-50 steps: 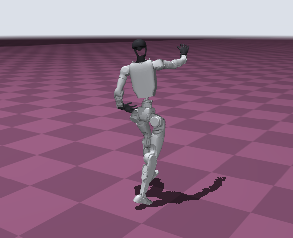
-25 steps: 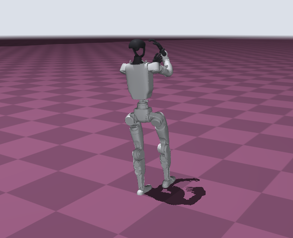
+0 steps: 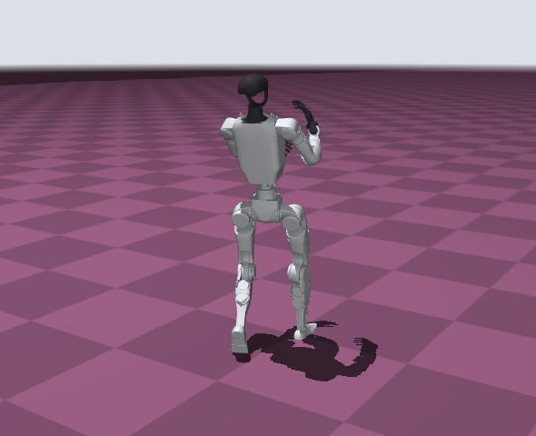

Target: Kungfu

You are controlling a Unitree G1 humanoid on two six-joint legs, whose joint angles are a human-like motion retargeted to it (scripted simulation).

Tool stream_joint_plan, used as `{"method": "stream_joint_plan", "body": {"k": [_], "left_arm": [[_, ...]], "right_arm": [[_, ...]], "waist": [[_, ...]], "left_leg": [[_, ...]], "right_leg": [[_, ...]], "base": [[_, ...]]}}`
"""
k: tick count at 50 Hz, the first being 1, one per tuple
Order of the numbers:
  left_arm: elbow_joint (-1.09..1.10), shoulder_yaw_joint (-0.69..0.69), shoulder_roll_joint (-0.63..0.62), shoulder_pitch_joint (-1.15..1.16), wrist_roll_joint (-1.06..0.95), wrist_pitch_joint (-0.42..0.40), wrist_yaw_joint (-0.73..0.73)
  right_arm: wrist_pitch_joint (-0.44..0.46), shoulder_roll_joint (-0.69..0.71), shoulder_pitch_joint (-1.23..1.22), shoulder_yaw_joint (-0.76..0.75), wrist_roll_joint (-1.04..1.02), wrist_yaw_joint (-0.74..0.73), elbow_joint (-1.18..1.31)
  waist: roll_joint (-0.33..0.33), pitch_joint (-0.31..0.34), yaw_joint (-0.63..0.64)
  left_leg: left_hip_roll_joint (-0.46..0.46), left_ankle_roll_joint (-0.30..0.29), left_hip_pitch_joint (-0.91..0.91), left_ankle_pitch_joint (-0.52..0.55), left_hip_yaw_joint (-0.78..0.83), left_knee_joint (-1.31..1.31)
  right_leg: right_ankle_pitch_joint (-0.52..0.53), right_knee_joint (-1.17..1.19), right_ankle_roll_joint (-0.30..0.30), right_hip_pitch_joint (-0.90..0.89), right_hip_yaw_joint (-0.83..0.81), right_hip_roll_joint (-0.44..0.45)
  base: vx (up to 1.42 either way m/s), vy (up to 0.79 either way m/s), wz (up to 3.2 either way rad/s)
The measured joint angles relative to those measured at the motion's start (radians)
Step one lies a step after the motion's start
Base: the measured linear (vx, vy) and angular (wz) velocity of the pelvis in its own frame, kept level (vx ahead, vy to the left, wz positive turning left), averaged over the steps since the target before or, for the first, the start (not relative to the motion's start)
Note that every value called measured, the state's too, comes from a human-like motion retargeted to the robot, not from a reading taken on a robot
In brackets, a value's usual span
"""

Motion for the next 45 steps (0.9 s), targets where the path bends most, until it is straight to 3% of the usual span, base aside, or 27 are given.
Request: {"method": "stream_joint_plan", "body": {"k": [2, 5, 9, 13, 15, 16, 17, 18, 20, 25, 27, 30, 33, 35, 38, 41, 45], "left_arm": [[0.055, 0.050, 0.054, 0.164, 0.077, 0.034, -0.028], [0.097, 0.134, 0.123, 0.427, 0.136, 0.059, -0.011], [0.121, 0.207, 0.163, 0.724, 0.145, 0.132, 0.015], [0.112, 0.253, 0.170, 0.949, 0.127, 0.160, -0.012], [0.087, 0.248, 0.173, 1.034, 0.124, 0.159, -0.050], [0.060, 0.247, 0.177, 1.076, 0.140, 0.166, -0.090], [0.034, 0.244, 0.179, 1.114, 0.159, 0.174, -0.135], [0.010, 0.239, 0.180, 1.146, 0.187, 0.184, -0.188], [-0.041, 0.238, 0.188, 1.173, 0.258, 0.205, -0.347], [-0.164, 0.169, 0.256, 1.170, 0.380, 0.221, -0.662], [-0.193, 0.141, 0.268, 1.169, 0.388, 0.209, -0.683], [-0.214, 0.121, 0.265, 1.168, 0.379, 0.202, -0.683], [-0.220, 0.126, 0.245, 1.183, 0.364, 0.199, -0.667], [-0.213, 0.161, 0.250, 1.173, 0.376, 0.200, -0.675], [-0.220, 0.241, 0.260, 1.130, 0.514, 0.217, -0.683], [-0.207, 0.327, 0.262, 1.021, 0.617, 0.285, -0.608], [-0.189, 0.340, 0.269, 0.801, 0.428, 0.384, -0.460]], "right_arm": [[0.061, 0.023, 0.190, -0.071, -0.001, 0.115, 0.102], [0.136, 0.051, 0.434, -0.225, -0.119, 0.269, 0.303], [0.231, 0.066, 0.637, -0.409, -0.458, 0.193, 0.583], [0.379, 0.046, 0.751, -0.470, -0.634, 0.144, 0.780], [0.435, 0.027, 0.795, -0.456, -0.651, 0.208, 0.826], [0.459, 0.015, 0.813, -0.445, -0.643, 0.265, 0.830], [0.477, 0.006, 0.834, -0.435, -0.640, 0.315, 0.829], [0.485, 0.003, 0.861, -0.424, -0.647, 0.347, 0.818], [0.484, 0.011, 0.897, -0.404, -0.686, 0.381, 0.793], [0.458, 0.047, 0.909, -0.358, -0.820, 0.453, 0.748], [0.465, 0.067, 0.906, -0.351, -0.869, 0.480, 0.739], [0.499, 0.094, 0.885, -0.338, -0.894, 0.477, 0.739], [0.509, 0.125, 0.887, -0.336, -0.867, 0.448, 0.739], [0.498, 0.135, 0.877, -0.327, -0.876, 0.436, 0.748], [0.464, 0.129, 0.893, -0.347, -0.952, 0.419, 0.757], [0.461, 0.143, 0.893, -0.380, -0.985, 0.363, 0.819], [0.556, 0.173, 0.855, -0.438, -1.006, 0.262, 0.958]], "waist": [[0.000, -0.005, 0.045], [-0.015, 0.007, 0.147], [0.009, 0.055, 0.242], [0.052, 0.118, 0.319], [0.030, 0.137, 0.332], [0.020, 0.138, 0.321], [0.013, 0.139, 0.313], [0.010, 0.142, 0.310], [0.003, 0.147, 0.313], [-0.055, 0.157, 0.392], [-0.080, 0.144, 0.391], [-0.074, 0.099, 0.344], [-0.077, 0.041, 0.281], [-0.055, -0.002, 0.230], [-0.060, -0.054, 0.185], [-0.069, -0.087, 0.149], [-0.067, -0.114, 0.131]], "left_leg": [[-0.025, -0.036, -0.129, -0.059, 0.033, 0.033], [-0.063, -0.137, -0.305, -0.055, 0.101, -0.051], [-0.042, -0.234, -0.438, 0.034, 0.071, -0.445], [0.041, -0.253, -0.495, 0.125, -0.001, -0.868], [0.039, -0.182, -0.545, 0.001, 0.022, -1.017], [0.042, -0.213, -0.588, -0.144, 0.067, -1.025], [0.047, -0.230, -0.627, -0.236, 0.107, -1.013], [0.058, -0.218, -0.658, -0.221, 0.140, -0.961], [0.089, -0.179, -0.717, -0.088, 0.150, -0.828], [0.029, -0.208, -0.829, -0.024, 0.076, -0.355], [0.009, -0.223, -0.837, -0.038, 0.115, -0.180], [0.033, -0.173, -0.845, -0.122, 0.182, 0.106], [0.061, -0.111, -0.799, -0.172, 0.243, 0.326], [0.056, -0.111, -0.794, -0.192, 0.203, 0.462], [-0.043, -0.158, -0.759, -0.192, 0.148, 0.542], [-0.111, -0.180, -0.706, -0.197, 0.116, 0.537], [-0.092, -0.147, -0.651, -0.241, 0.115, 0.446]], "right_leg": [[-0.004, -0.023, -0.007, 0.030, 0.011, 0.024], [-0.008, -0.057, -0.021, 0.072, 0.070, 0.059], [-0.020, -0.079, -0.037, 0.135, 0.129, 0.131], [-0.038, -0.096, -0.073, 0.223, 0.213, 0.217], [-0.041, -0.110, -0.083, 0.249, 0.238, 0.199], [-0.046, -0.111, -0.083, 0.252, 0.231, 0.192], [-0.051, -0.111, -0.083, 0.255, 0.226, 0.186], [-0.056, -0.107, -0.081, 0.257, 0.223, 0.185], [-0.058, -0.099, -0.075, 0.243, 0.219, 0.178], [-0.070, -0.100, -0.021, 0.198, 0.275, 0.135], [-0.086, -0.094, 0.002, 0.179, 0.285, 0.104], [-0.108, -0.086, 0.007, 0.145, 0.278, 0.101], [-0.108, -0.094, -0.015, 0.122, 0.273, 0.078], [-0.125, -0.076, -0.037, 0.093, 0.253, 0.102], [-0.137, -0.071, -0.050, 0.062, 0.233, 0.087], [-0.153, -0.071, -0.051, 0.048, 0.209, 0.071], [-0.168, -0.073, -0.036, 0.032, 0.201, 0.073]], "base": [[0.32, -0.54, -1.26], [0.26, -0.47, -2.01], [0.20, -0.35, -1.56], [0.25, -0.30, -1.34], [0.20, -0.28, -0.59], [0.21, -0.28, 0.04], [0.19, -0.21, 0.21], [0.14, -0.19, 0.05], [0.05, -0.22, -0.18], [-0.08, -0.19, -0.52], [0.03, -0.12, -0.06], [0.11, -0.05, 0.34], [0.18, -0.05, 0.43], [0.17, -0.12, 0.60], [0.13, -0.16, 0.61], [0.11, -0.17, 0.59], [0.10, -0.17, 0.32]]}}
